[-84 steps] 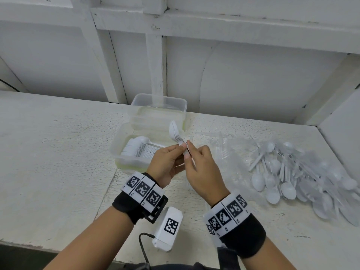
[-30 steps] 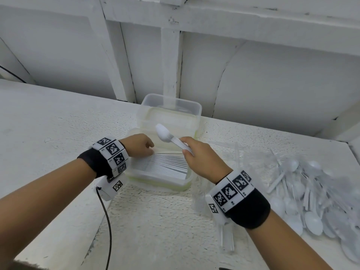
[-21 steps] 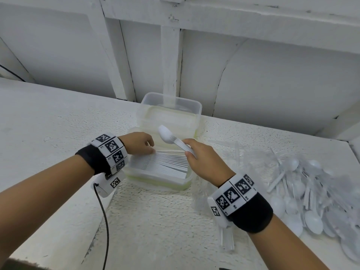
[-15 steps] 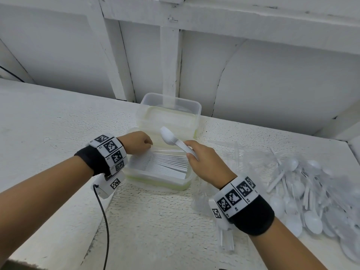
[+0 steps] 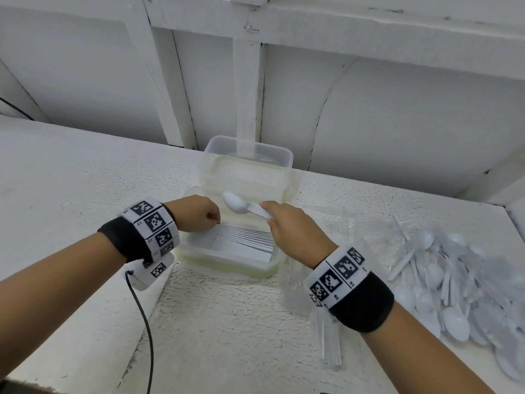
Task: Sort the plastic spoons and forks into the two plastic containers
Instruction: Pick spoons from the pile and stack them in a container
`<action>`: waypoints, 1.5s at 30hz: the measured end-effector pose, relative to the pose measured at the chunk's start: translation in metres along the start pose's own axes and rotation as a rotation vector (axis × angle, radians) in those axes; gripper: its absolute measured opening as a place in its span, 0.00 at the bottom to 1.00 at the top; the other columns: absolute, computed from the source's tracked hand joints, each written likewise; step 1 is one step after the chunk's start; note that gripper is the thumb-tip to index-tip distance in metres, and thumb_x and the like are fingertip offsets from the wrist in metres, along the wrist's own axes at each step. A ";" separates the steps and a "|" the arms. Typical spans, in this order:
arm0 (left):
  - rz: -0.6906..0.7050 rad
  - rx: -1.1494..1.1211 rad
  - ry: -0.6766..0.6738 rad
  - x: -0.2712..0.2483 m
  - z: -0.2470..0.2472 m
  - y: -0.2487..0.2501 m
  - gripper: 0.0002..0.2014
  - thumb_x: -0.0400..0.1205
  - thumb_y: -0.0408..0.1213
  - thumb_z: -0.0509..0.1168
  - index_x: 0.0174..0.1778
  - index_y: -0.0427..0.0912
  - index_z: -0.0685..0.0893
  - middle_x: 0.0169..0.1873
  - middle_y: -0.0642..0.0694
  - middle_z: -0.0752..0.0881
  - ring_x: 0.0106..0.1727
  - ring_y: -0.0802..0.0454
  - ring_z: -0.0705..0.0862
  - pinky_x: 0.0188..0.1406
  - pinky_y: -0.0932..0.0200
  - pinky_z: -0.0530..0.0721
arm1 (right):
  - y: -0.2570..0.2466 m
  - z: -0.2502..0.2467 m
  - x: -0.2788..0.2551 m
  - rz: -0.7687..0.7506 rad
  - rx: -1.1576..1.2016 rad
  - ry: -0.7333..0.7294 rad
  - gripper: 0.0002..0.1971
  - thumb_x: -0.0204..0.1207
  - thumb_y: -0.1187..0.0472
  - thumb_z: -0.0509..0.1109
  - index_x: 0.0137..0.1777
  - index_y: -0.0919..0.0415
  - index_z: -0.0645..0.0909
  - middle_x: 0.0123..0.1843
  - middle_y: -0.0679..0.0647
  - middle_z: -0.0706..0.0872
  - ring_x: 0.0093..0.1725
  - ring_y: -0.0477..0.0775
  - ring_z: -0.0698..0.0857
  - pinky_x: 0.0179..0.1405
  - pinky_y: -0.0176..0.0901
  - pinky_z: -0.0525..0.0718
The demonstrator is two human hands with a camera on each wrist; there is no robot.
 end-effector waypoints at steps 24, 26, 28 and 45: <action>-0.149 -0.391 0.619 -0.041 -0.033 -0.054 0.13 0.83 0.36 0.62 0.63 0.39 0.81 0.58 0.40 0.81 0.52 0.49 0.79 0.51 0.61 0.70 | -0.002 0.057 0.068 -0.045 -0.103 -0.235 0.18 0.82 0.68 0.59 0.71 0.58 0.74 0.66 0.60 0.81 0.64 0.60 0.79 0.62 0.46 0.75; -0.251 -0.462 0.552 -0.042 -0.019 -0.065 0.18 0.83 0.39 0.61 0.70 0.39 0.75 0.61 0.39 0.81 0.58 0.44 0.81 0.52 0.57 0.75 | -0.003 0.056 0.069 -0.040 -0.110 -0.247 0.19 0.82 0.67 0.60 0.71 0.59 0.74 0.68 0.60 0.79 0.66 0.59 0.77 0.63 0.45 0.73; -0.300 -0.539 0.463 -0.042 -0.005 -0.070 0.20 0.84 0.40 0.60 0.72 0.39 0.72 0.60 0.40 0.83 0.57 0.43 0.83 0.49 0.52 0.82 | -0.004 0.057 0.069 -0.031 -0.120 -0.261 0.17 0.82 0.64 0.60 0.69 0.62 0.77 0.67 0.60 0.79 0.66 0.59 0.78 0.64 0.45 0.73; -0.336 -0.641 0.405 -0.043 0.000 -0.065 0.15 0.86 0.42 0.56 0.63 0.37 0.79 0.52 0.41 0.86 0.48 0.44 0.87 0.38 0.46 0.88 | 0.002 0.063 0.070 0.001 -0.215 -0.266 0.15 0.83 0.66 0.57 0.62 0.70 0.81 0.60 0.62 0.85 0.59 0.61 0.83 0.60 0.51 0.81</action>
Point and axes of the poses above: each hand's wrist, its own x-axis towards the middle knuckle, its own z-axis out of the palm, y = z × x, the point moved 7 cm from there along x, towards the middle knuckle
